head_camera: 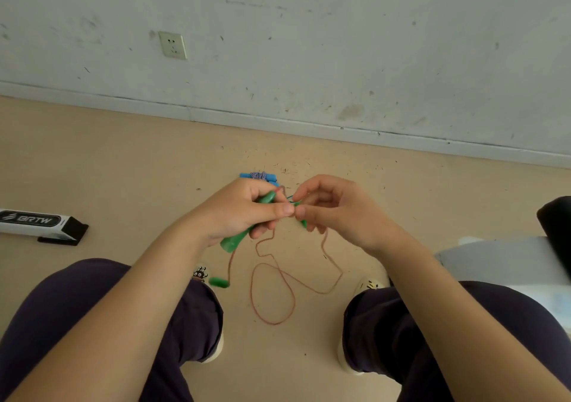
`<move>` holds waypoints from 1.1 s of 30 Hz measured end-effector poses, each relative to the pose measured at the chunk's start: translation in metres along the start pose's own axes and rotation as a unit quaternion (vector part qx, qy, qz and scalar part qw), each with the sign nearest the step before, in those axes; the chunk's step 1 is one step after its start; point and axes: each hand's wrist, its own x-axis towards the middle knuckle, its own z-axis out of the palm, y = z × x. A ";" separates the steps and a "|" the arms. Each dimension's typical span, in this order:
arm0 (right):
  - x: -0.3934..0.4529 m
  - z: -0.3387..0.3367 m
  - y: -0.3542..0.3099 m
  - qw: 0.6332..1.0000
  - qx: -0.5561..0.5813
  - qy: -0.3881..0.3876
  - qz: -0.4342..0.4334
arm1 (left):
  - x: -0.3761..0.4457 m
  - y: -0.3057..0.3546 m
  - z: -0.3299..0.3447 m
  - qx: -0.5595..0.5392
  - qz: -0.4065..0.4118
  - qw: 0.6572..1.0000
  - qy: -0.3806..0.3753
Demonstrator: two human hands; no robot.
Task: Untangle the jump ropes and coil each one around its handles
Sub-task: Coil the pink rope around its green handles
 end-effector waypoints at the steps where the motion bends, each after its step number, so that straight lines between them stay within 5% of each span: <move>1: 0.001 0.003 0.001 1.000 -0.002 -0.004 0.000 | 0.000 0.000 0.000 0.002 0.002 1.000 -0.002; 9: 0.001 -0.031 0.000 0.981 0.010 0.192 -0.034 | -0.002 -0.001 -0.024 -0.030 0.001 0.998 0.059; 16: 0.002 0.007 0.003 1.000 0.005 0.016 -0.017 | 0.002 0.000 0.003 -0.035 -0.001 0.999 0.032; 25: 0.002 -0.029 -0.004 0.980 0.044 0.192 -0.037 | -0.005 -0.002 -0.031 -0.038 -0.014 0.997 0.071; 33: 0.001 0.008 0.000 0.999 -0.001 0.037 -0.011 | 0.001 0.000 -0.001 -0.031 -0.011 0.999 0.007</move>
